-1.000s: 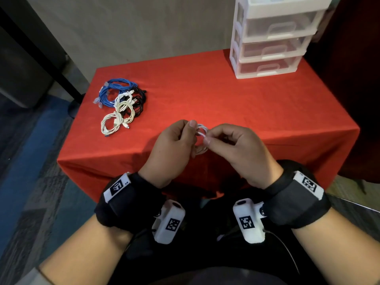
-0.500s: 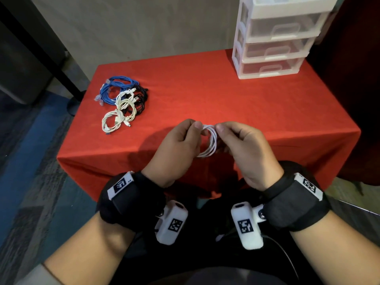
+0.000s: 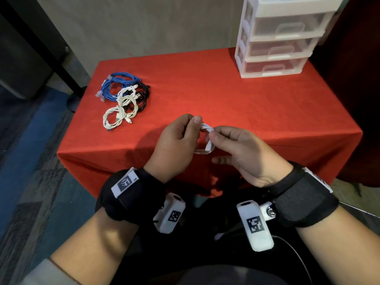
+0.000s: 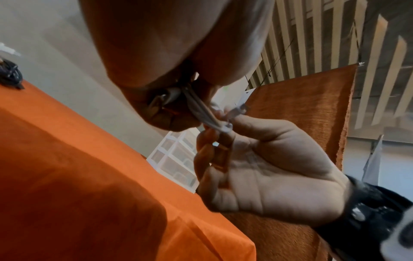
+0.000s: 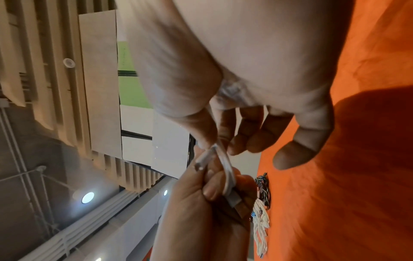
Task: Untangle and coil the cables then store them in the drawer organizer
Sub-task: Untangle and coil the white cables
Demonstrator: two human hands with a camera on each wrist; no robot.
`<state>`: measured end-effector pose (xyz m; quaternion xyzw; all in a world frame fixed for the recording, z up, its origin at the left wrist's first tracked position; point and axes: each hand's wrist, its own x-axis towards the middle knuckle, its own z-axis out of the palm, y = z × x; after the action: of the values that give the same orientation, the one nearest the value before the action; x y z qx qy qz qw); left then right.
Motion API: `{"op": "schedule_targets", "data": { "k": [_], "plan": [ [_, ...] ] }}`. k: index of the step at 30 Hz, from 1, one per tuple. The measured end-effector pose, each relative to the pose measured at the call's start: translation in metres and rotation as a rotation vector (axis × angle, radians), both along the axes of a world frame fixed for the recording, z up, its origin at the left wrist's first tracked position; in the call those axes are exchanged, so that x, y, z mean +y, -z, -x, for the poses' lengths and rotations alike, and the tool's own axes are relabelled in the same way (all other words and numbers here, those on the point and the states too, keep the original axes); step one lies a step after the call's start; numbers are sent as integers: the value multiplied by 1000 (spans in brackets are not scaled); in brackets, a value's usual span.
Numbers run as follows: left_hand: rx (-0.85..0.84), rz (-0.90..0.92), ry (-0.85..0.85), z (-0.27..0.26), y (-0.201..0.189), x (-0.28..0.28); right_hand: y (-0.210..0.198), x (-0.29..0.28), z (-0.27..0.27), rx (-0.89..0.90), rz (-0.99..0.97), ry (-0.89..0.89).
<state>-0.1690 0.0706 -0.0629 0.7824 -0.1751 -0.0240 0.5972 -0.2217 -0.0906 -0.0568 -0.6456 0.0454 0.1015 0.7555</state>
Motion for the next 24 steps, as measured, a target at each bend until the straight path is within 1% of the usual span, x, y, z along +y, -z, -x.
{"op": "schedule_targets", "data": {
  "k": [3,4,5,8,9,11,14,15,16,18,21,24],
  "plan": [
    [20,-5,60,-5,-7,2,2,-1,1,6,-87,-85],
    [39,3,81,-5,-9,3,2,-3,1,-10,-89,-118],
    [61,14,98,-6,-10,3,2,-7,0,-47,-32,-152],
    [136,51,110,-5,-12,3,2,-18,-4,-247,400,-241],
    [149,50,106,-4,-12,3,3,-20,-5,-293,492,-249],
    [158,40,104,-2,-14,2,6,-21,-8,-376,609,-238],
    [155,8,128,0,-17,1,6,-25,-12,-567,818,-246],
    [155,-1,132,0,-16,0,5,-26,-14,-607,865,-253],
    [158,-6,127,1,-16,0,5,-26,-15,-618,884,-252],
    [159,-8,110,0,-13,0,7,-26,-14,-594,849,-232],
    [151,-34,83,0,-9,1,11,-22,-9,-464,688,-192],
    [202,16,74,1,-8,1,13,-17,-8,-347,573,-83]
  ]
}}
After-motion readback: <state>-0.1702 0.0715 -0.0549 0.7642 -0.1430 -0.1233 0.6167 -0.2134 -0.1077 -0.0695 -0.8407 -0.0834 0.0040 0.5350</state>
